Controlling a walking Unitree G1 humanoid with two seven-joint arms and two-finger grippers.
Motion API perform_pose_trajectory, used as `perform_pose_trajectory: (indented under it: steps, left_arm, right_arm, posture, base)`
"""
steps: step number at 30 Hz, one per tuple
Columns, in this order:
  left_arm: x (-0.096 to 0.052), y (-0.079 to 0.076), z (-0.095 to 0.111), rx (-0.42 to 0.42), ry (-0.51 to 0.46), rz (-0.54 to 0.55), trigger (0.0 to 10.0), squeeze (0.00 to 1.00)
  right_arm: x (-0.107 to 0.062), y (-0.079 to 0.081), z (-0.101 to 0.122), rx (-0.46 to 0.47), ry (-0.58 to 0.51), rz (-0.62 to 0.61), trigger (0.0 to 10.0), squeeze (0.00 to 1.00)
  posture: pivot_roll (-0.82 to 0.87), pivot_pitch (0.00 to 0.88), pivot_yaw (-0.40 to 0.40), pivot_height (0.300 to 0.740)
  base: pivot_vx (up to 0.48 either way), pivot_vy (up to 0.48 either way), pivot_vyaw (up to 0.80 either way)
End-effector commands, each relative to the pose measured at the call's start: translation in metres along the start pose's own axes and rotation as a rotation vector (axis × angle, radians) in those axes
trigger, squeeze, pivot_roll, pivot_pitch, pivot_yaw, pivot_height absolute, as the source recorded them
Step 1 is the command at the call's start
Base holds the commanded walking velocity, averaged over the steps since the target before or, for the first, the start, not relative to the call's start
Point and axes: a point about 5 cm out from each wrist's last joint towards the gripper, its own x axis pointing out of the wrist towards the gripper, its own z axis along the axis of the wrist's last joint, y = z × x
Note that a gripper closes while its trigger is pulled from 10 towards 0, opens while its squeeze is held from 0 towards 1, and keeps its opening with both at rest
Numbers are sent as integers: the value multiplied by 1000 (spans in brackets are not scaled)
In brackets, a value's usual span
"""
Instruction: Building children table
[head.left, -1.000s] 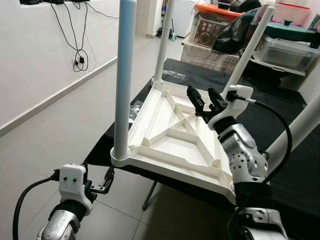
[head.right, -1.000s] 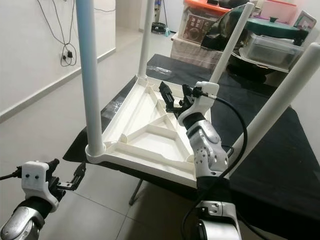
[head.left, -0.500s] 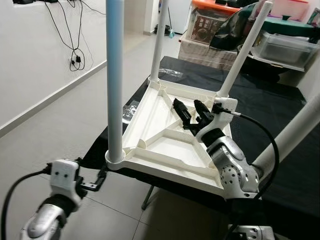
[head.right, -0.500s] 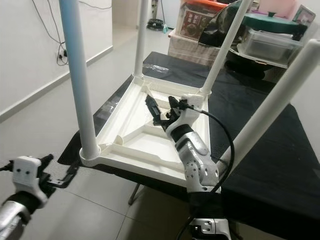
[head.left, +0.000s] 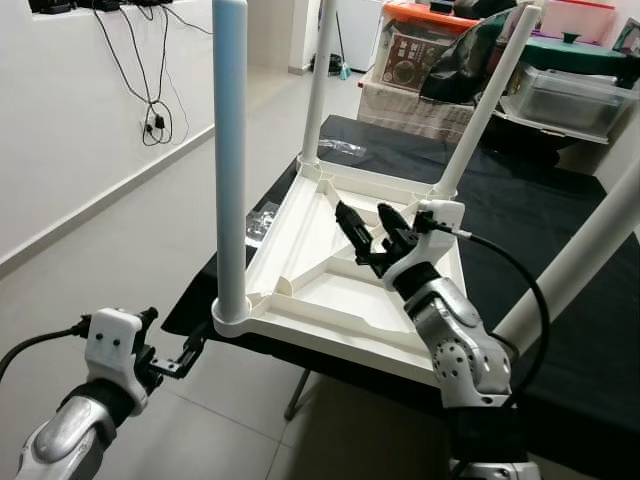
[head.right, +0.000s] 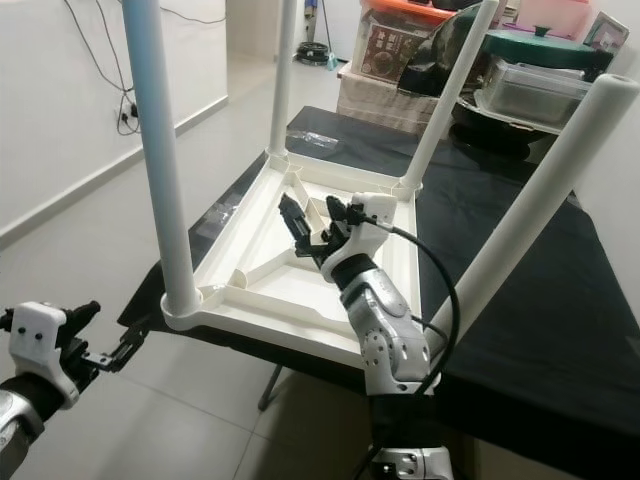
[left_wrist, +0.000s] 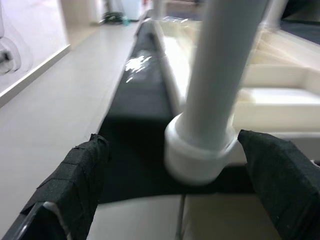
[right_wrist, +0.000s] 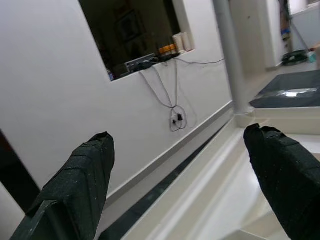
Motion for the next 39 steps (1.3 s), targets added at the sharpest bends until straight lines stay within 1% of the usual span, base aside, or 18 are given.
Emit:
perform_pose_trajectory:
  steps: [1,5,6,15,18,22,26,28,29,30,31,33,34,36,38,39]
  left_arm:
    - [5,-11,-3,-30,1,-22,10000,0]
    - [6,-12,-4,-42,-6,-11,10000,0]
    - [6,-13,-4,-49,-9,-5,10000,0]
    - [6,-10,-2,-49,-14,8,10000,0]
    - [5,-6,-3,-45,-11,27,10000,0]
    - [5,-4,-3,-37,-8,46,10000,0]
    - [5,-1,-3,-29,-2,56,10000,0]
    - [4,0,-3,-28,1,56,10000,0]
    - [3,1,-3,-27,2,57,10000,0]
    - [3,1,-3,-27,2,57,10000,0]
    - [2,2,-3,-27,2,58,10000,0]
    - [1,3,-3,-27,4,63,10000,0]
    - [1,3,-3,-27,4,63,10000,0]
    - [1,4,-4,-26,5,68,10000,0]
    - [0,4,-4,-26,6,69,10000,0]
    - [0,5,-4,-26,7,70,10000,0]
  right_arm:
    - [-6,-6,-1,-41,15,-26,10000,0]
    - [-7,-5,-1,-57,16,-15,10000,0]
    - [-7,-3,-1,-76,12,-5,10000,0]
    - [-9,3,-3,-93,23,36,10000,0]
    - [-10,4,-6,-100,40,39,10000,0]
    - [-11,-1,-9,-111,58,1,10000,0]
    - [-12,-5,-11,-117,68,-16,10000,0]
    - [-13,-11,-15,-137,98,-42,10000,0]
    - [-14,-17,-19,-133,121,-81,10000,0]
    - [-14,-17,-19,-133,121,-81,10000,0]
    - [-15,-20,-22,-129,137,-108,10000,0]
    - [-19,-33,-30,-147,188,-179,10000,0]
    - [-19,-33,-30,-147,188,-179,10000,0]
    - [-21,-42,-32,-151,211,-229,10000,0]
    - [-22,-44,-33,-147,215,-246,10000,0]
    - [-23,-50,-31,-134,209,-291,10000,0]
  posture:
    - [83,0,-121,740]
    - [81,0,-122,740]
    - [80,0,-122,740]
    - [77,0,-120,740]
    - [76,0,-121,740]
    - [76,0,-122,740]
    - [76,0,-122,740]
    - [76,0,-124,740]
    - [76,0,-124,740]
    - [76,0,-124,740]
    - [76,0,-124,740]
    - [81,0,-129,740]
    - [81,0,-129,740]
    - [82,0,-129,740]
    - [82,0,-129,740]
    - [78,0,-127,740]
  base:
    - [277,0,-788]
    - [298,0,-788]
    - [307,0,0]
    - [307,0,0]
    - [309,0,0]
    - [288,0,0]
    - [0,0,0]
    - [0,0,0]
    - [0,0,0]
    - [0,0,0]
    - [0,0,0]
    - [0,0,0]
    - [0,0,0]
    - [0,0,0]
    - [0,0,0]
    - [0,0,0]
